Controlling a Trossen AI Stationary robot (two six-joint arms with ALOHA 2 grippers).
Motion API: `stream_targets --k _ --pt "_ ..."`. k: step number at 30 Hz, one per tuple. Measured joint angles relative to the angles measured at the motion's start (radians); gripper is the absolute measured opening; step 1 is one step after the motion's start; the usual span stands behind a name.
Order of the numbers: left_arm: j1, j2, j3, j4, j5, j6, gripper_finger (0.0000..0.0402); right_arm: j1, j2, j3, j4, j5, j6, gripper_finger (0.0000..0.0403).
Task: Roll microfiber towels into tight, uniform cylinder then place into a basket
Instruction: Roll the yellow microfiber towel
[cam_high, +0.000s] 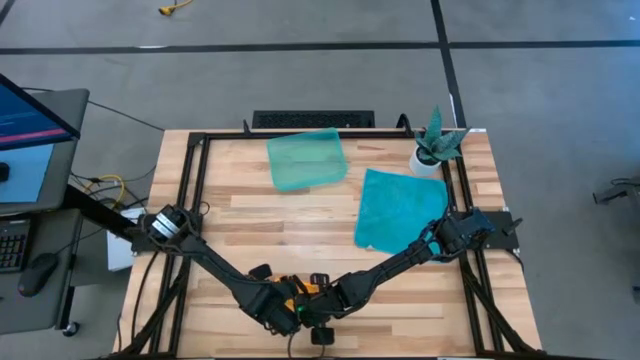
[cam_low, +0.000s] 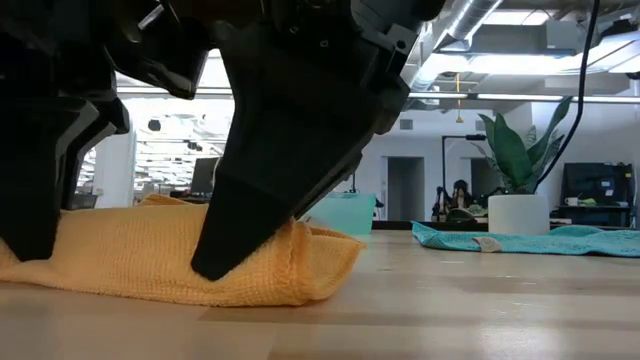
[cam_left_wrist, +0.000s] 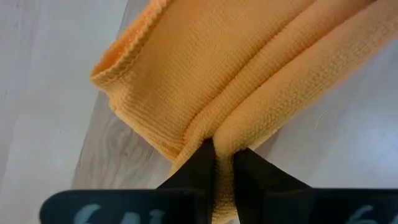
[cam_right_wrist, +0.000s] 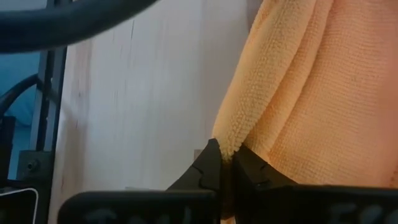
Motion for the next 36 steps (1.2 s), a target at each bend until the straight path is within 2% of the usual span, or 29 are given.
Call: stream_targets --k 8,18,22,27,36 --pt "-0.015 0.0 -0.001 0.006 -0.001 0.003 0.0027 0.0 0.0 0.002 -0.008 0.007 0.025 0.0046" --pt "-0.021 0.0 -0.002 0.017 -0.007 0.058 0.0027 -0.005 0.0 0.002 -0.025 0.021 0.025 0.0127" --pt "-0.022 0.0 -0.002 0.018 -0.007 0.057 0.0027 -0.005 -0.011 0.001 -0.045 0.027 0.026 0.0146" --pt "-0.023 0.0 -0.002 0.018 -0.01 0.053 0.0027 0.003 -0.032 0.003 -0.091 0.091 0.025 0.0149" --pt "-0.024 0.0 -0.005 0.007 -0.021 0.043 0.0027 0.055 -0.077 0.005 -0.235 0.254 0.026 0.0126"
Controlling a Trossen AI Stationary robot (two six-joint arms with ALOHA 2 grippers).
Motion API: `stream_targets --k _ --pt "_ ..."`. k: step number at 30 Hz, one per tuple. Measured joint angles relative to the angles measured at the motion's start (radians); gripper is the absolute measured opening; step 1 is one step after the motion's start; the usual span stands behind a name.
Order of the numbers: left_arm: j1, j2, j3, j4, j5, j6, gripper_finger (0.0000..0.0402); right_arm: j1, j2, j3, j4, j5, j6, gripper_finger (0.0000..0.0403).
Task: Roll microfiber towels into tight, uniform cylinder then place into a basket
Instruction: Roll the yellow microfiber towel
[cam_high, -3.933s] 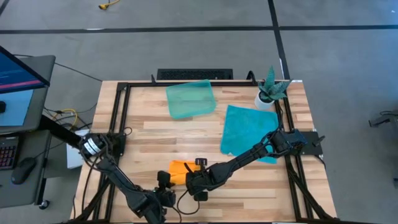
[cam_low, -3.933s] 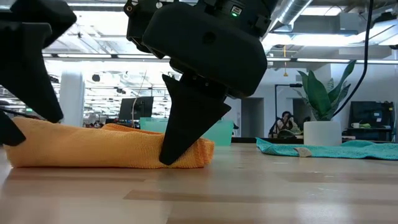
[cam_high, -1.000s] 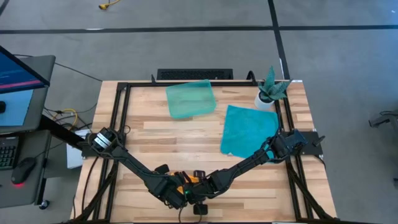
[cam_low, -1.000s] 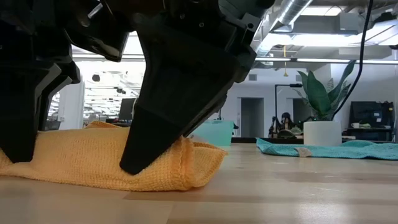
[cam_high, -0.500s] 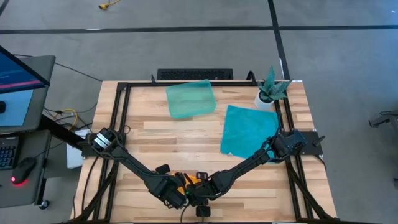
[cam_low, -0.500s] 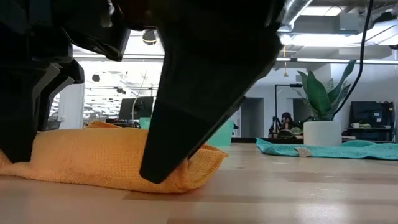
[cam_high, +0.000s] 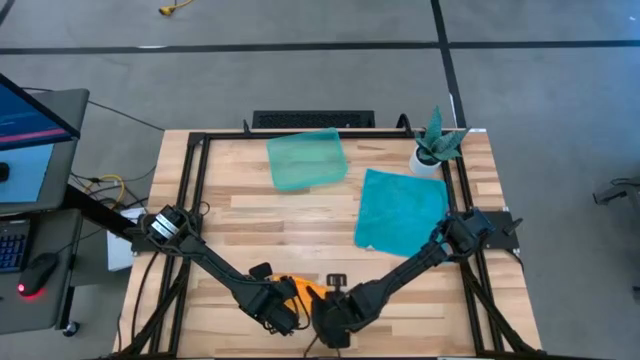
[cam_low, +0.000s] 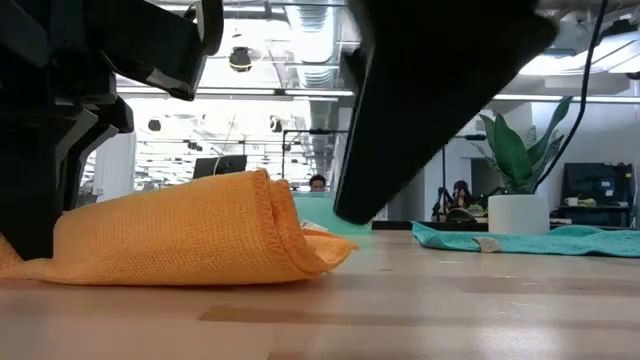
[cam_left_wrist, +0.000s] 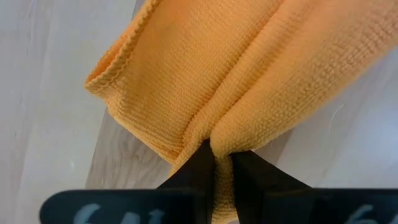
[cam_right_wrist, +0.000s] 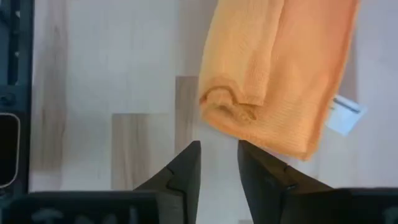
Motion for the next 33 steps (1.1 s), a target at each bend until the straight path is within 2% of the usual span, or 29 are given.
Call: stream_targets --k 3,8,11,24,33 --pt "0.0 0.0 0.0 0.001 0.0 0.0 0.0027 0.032 -0.008 -0.003 0.01 0.04 -0.066 0.0122" --pt "0.0 0.0 0.0 0.003 0.0 0.006 0.0027 0.069 -0.006 -0.001 0.237 0.073 -0.304 0.0121" --pt "-0.001 0.0 0.0 0.004 -0.002 0.006 0.0027 0.062 -0.007 -0.011 0.329 0.098 -0.37 0.012" --pt "-0.001 0.0 -0.001 0.007 -0.003 -0.006 0.0027 -0.017 -0.006 -0.15 0.383 0.1 -0.278 0.012" --pt "-0.001 0.0 -0.001 0.008 -0.008 -0.009 0.0029 -0.049 -0.007 -0.154 0.281 0.102 -0.126 0.012"
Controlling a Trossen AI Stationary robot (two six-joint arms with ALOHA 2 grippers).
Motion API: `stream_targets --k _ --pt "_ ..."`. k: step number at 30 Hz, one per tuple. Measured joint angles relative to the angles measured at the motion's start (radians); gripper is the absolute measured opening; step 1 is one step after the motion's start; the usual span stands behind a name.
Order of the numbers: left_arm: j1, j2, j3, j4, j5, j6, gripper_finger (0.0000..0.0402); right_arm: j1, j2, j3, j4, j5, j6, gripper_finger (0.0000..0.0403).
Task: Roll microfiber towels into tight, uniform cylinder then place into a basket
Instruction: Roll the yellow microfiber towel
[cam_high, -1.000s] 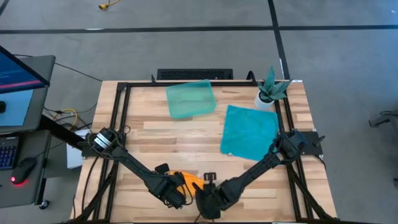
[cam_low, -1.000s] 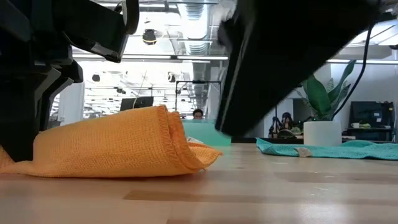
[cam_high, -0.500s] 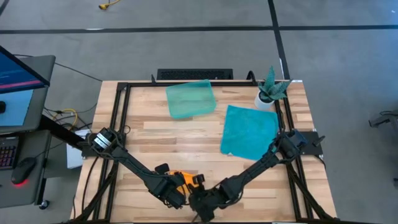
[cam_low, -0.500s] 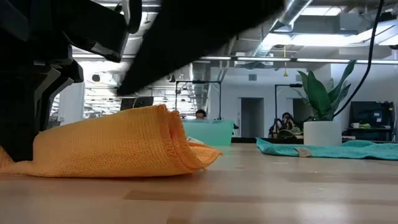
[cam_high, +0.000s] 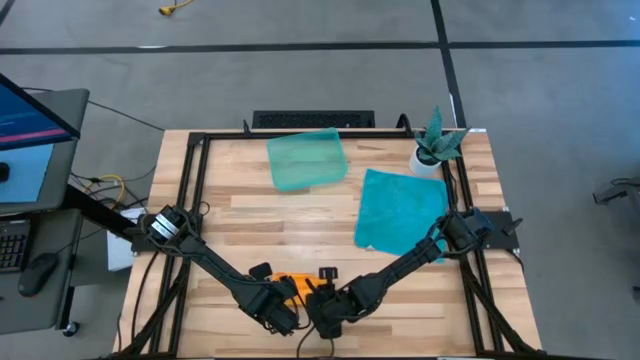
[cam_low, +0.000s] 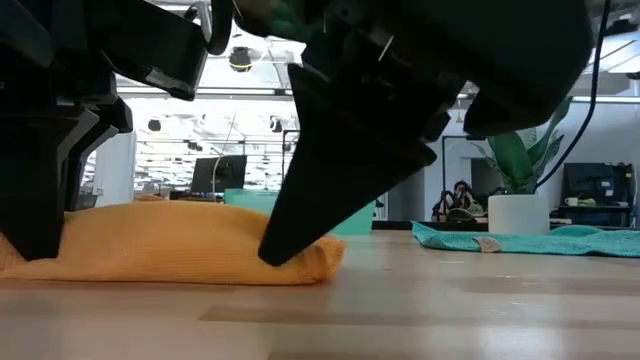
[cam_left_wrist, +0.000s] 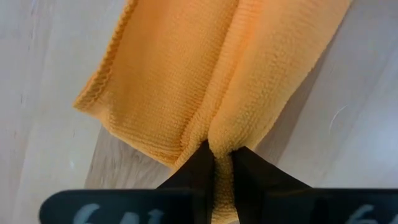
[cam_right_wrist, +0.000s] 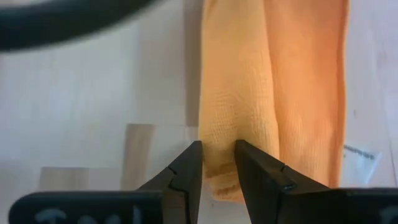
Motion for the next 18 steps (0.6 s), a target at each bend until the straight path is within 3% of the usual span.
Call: stream_targets --k 11,18 --pt "0.0 0.001 -0.001 0.004 -0.022 0.017 0.0058 -0.028 0.0 0.0 -0.047 0.0 0.049 0.012" --pt "-0.001 0.003 -0.002 0.004 -0.039 0.019 0.0097 -0.036 0.0 0.0 -0.065 -0.001 0.056 0.012"
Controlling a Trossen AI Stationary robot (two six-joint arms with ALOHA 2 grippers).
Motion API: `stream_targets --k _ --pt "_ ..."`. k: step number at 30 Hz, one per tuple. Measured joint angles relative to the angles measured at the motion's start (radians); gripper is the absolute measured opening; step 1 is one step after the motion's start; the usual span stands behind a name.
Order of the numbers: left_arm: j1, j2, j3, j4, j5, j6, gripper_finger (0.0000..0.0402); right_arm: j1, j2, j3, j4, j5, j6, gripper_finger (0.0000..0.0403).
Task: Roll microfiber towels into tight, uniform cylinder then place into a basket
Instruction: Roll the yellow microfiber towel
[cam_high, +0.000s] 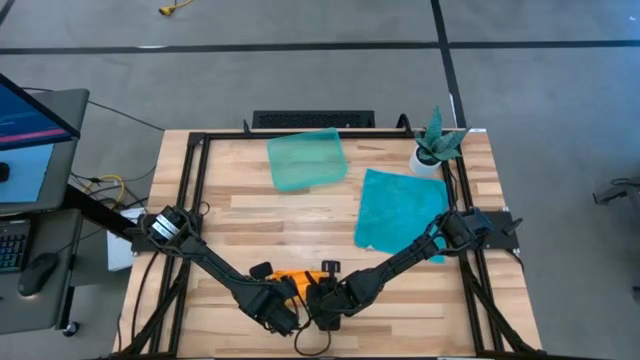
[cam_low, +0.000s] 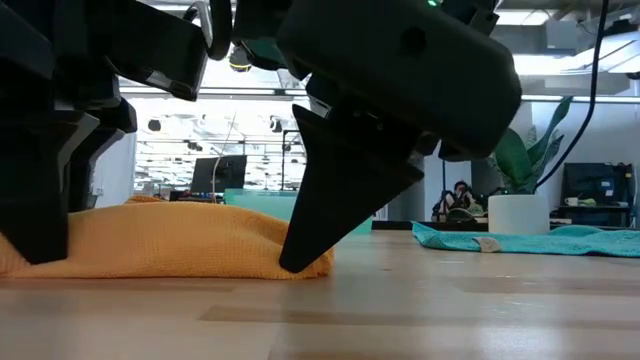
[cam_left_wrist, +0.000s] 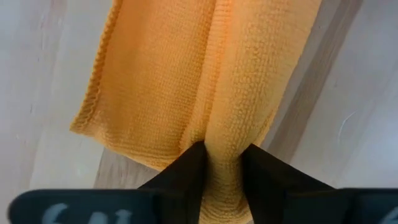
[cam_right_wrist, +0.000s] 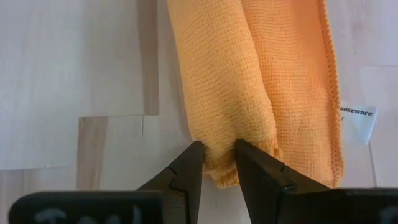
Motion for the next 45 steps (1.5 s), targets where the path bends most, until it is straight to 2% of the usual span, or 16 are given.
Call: stream_targets --k 5,10,17,23,30,37,45 --pt "0.002 0.0 0.0 0.001 0.023 0.052 0.0122 0.0 0.0 0.0 -0.002 0.0 0.0 0.012" --pt "0.003 0.001 0.024 -0.024 0.017 0.145 0.0124 0.0 0.0 0.0 -0.002 -0.002 0.0 0.012" --pt "-0.032 0.007 0.15 -0.246 -0.129 0.142 0.0119 0.0 0.0 -0.001 -0.008 -0.013 0.0 0.012" --pt "-0.1 0.006 0.211 -0.366 -0.192 0.074 0.0119 0.0 0.0 -0.001 -0.027 -0.014 0.008 0.012" --pt "-0.171 0.005 0.229 -0.363 -0.25 0.044 0.0119 0.0 0.0 -0.001 -0.027 -0.024 0.008 0.012" --pt "-0.15 0.003 0.168 -0.273 -0.253 0.024 0.0119 0.024 -0.003 -0.001 -0.039 -0.015 -0.015 0.012" --pt "-0.118 0.002 0.059 -0.19 -0.235 -0.021 0.0119 0.091 -0.029 -0.002 0.029 0.149 -0.133 0.012"
